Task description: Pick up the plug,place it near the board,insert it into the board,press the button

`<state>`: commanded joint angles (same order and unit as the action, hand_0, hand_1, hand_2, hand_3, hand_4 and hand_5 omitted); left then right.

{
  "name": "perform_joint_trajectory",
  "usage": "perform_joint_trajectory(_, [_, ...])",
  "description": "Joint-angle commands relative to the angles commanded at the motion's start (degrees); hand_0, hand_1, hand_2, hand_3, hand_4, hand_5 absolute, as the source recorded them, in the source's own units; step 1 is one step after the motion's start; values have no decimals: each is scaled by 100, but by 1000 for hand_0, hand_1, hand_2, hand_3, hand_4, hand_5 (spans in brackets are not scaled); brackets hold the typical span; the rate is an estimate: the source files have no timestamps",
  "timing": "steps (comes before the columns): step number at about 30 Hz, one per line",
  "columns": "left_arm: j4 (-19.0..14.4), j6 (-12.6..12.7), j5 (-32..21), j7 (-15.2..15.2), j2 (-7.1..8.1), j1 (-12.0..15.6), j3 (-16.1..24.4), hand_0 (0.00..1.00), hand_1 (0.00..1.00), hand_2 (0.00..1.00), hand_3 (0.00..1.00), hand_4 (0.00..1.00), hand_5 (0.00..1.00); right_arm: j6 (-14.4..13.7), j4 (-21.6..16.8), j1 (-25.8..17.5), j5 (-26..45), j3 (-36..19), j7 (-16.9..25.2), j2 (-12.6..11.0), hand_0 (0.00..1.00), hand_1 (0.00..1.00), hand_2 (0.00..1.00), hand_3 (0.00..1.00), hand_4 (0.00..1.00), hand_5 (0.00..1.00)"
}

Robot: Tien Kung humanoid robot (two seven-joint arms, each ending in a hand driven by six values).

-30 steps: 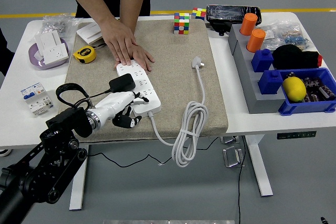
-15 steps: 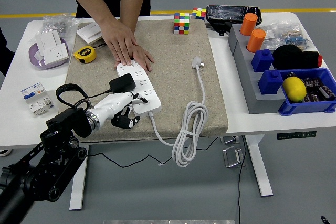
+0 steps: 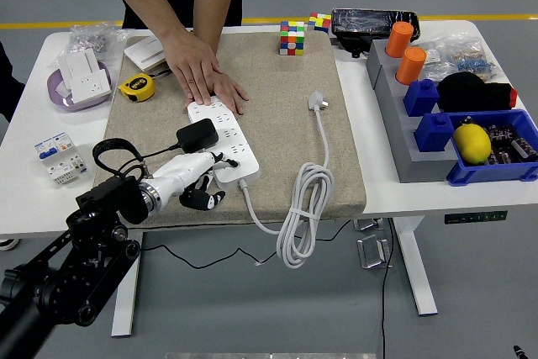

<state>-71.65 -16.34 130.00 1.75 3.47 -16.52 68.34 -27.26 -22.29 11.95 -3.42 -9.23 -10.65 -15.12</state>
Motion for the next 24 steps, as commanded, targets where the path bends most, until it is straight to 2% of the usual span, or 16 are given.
perform_joint_trajectory(3, [-459, -45, 0, 24, 0, 93, 107, 159, 21, 142, 761, 622, 2, 0, -1, -1, -8, -6, -6, 2, 788, 734, 735, 758, 998, 998])
perform_joint_trajectory(7, [-1189, -73, 0, -125, -72, 282, 394, 171, 40, 154, 743, 625, 2, -3, -2, -7, -15, -2, -12, 4, 788, 734, 736, 758, 998, 998])
perform_joint_trajectory(9, [-1554, 65, 0, -229, -127, 401, 550, 171, 40, 154, 743, 625, 2, -5, -4, -10, -22, -2, -15, 7, 788, 734, 736, 758, 998, 998])
perform_joint_trajectory(11, [-1933, 376, 0, -323, -183, 538, 709, 171, 40, 154, 743, 625, 2, -8, -8, -16, -31, -3, -17, 9, 788, 734, 736, 758, 998, 998])
perform_joint_trajectory(12, [-2079, 478, 0, -359, -206, 606, 781, 370, 395, 471, 634, 721, 155, -9, -7, -22, -29, 0, -19, 11, 789, 734, 735, 758, 998, 998])
perform_joint_trajectory(13, [-2217, 554, -74, -378, -222, 660, 837, 370, 395, 471, 634, 721, 155, -9, -6, -27, -29, 3, -20, 13, 789, 734, 735, 758, 998, 998])
perform_joint_trajectory(15, [-2450, 634, -552, -371, -246, 751, 932, 370, 395, 471, 634, 721, 155, -9, -5, -40, -26, 11, -21, 15, 789, 734, 735, 758, 998, 998])
perform_joint_trajectory(17, [-2536, 564, -1036, -225, -266, 816, 1040, 370, 395, 471, 634, 721, 155, -10, -3, -49, -19, 25, -24, 18, 789, 734, 735, 758, 998, 998])
perform_joint_trajectory(18, [-2523, 530, -1259, -147, -274, 837, 1090, 815, 869, 879, 865, 998, 539, -11, -4, -50, -21, 25, -25, 18, 787, 733, 735, 757, 998, 998])
perform_joint_trajectory(23, [-2270, 212, -2488, 392, -347, 1036, 1420, 815, 869, 879, 865, 998, 539, -21, -13, -40, -33, -1, -22, 20, 787, 733, 735, 757, 998, 998])
perform_joint_trajectory(24, [-2232, 202, -2710, 467, -347, 1070, 1468, 998, 998, 998, 998, 998, 694, -26, -14, -42, -26, -3, -19, 21, 787, 733, 735, 759, 998, 998])
